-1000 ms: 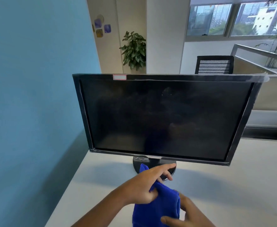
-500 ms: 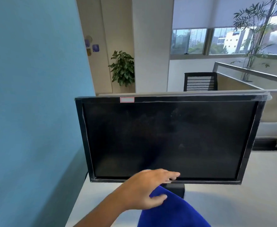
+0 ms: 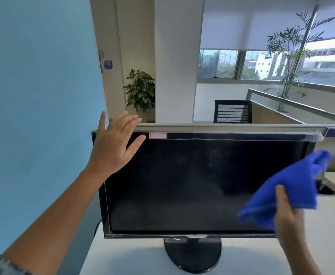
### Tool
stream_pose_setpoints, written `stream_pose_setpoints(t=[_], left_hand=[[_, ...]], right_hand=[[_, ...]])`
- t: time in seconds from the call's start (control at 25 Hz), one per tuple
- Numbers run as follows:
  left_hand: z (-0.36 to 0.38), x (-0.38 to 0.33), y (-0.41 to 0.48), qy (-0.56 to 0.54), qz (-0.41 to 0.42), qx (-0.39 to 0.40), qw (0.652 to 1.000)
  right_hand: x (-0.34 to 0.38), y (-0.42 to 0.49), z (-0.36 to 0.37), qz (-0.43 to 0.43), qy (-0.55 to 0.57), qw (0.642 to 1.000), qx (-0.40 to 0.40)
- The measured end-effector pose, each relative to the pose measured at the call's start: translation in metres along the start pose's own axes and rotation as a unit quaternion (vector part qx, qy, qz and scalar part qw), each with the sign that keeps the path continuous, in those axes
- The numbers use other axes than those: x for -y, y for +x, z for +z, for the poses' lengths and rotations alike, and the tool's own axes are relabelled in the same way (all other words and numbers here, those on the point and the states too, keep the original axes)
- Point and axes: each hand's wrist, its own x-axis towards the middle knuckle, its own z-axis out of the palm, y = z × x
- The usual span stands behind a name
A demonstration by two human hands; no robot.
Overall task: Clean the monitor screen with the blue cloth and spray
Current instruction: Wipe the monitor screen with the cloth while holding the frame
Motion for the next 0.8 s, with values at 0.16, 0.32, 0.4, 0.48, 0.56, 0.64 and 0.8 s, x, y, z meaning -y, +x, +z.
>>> stream_pose_setpoints(t=[0.16,0.32,0.4,0.48,0.56,0.64,0.8], left_hand=[[0.007,0.013,-0.011,0.048,-0.012,0.029,0.998],[0.014,0.018,-0.019,0.074,-0.021,0.044,0.996],[0.015,0.021,-0.021,0.088,-0.043,0.037,0.994],[0.016,0.023,-0.023,0.077,-0.073,0.033,0.994],[0.018,0.027,-0.026,0.062,-0.075,0.037,0.995],[0.018,0.029,-0.028,0.032,-0.066,0.032,0.997],[0.018,0.029,-0.030,0.014,-0.052,0.022,0.998]], right_hand=[[0.015,-0.008,0.056,-0.170,-0.270,0.938,0.135],[-0.002,-0.007,0.061,-0.222,-0.252,0.939,0.077],[-0.001,0.007,0.062,-0.205,-0.221,0.953,0.011],[0.002,0.019,0.063,-0.196,-0.229,0.953,-0.036],[0.002,0.027,0.068,-0.187,-0.256,0.947,-0.054],[-0.002,0.031,0.072,-0.182,-0.277,0.941,-0.071],[0.000,0.025,0.097,-0.150,-0.291,0.936,-0.129]])
